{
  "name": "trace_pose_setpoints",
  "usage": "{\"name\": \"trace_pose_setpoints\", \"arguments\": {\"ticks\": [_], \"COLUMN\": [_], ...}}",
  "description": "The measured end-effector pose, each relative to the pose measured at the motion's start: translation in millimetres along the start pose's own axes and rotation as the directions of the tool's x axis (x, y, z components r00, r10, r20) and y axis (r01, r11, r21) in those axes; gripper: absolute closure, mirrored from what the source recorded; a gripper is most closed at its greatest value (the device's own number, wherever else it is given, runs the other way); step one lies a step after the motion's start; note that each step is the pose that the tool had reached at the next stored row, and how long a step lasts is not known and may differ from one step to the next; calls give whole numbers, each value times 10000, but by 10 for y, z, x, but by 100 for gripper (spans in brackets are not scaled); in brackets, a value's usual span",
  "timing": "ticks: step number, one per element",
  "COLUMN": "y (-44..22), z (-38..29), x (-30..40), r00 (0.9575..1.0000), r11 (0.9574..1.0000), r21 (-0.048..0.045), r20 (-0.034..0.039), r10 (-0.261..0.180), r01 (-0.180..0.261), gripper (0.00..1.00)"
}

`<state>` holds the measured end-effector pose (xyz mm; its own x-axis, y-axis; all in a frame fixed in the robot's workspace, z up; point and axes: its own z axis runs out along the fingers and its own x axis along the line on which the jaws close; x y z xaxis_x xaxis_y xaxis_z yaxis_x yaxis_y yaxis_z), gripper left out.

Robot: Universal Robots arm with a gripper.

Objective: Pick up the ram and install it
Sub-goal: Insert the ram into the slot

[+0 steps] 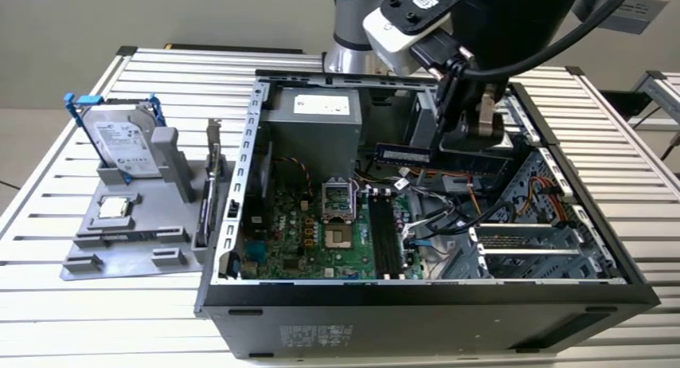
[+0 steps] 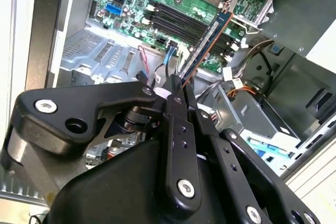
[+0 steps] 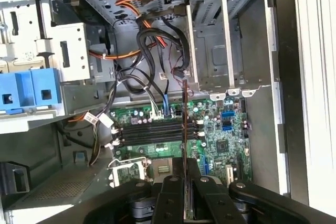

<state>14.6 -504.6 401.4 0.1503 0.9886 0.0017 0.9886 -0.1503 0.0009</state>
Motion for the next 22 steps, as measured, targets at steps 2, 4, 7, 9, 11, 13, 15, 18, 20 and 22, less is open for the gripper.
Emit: {"name": "trace_pose_setpoints", "arguments": {"ticks": [2,4,7,9,11,13,15,18,20,22], "y": [0,0,0,0,0,-1,0,0,0,0], "z": [0,0,0,0,0,0,0,0,0,0], "x": [0,0,0,0,0,0,0,0,0,0], "r00": [9999,9997,9988,9981,9976,9973,9971,9967,9964,9954], "r11": [9999,9997,9988,9981,9976,9973,9971,9968,9964,9954], "r21": [0,0,-1,-3,-6,-7,-9,-11,-12,-14], "r20": [2,2,4,8,20,30,36,44,49,55], "r10": [125,261,486,610,693,735,761,805,851,960], "r01": [-125,-261,-486,-610,-693,-735,-761,-805,-851,-960], "gripper": [100,100,100,100,100,100,100,100,100,100]}}
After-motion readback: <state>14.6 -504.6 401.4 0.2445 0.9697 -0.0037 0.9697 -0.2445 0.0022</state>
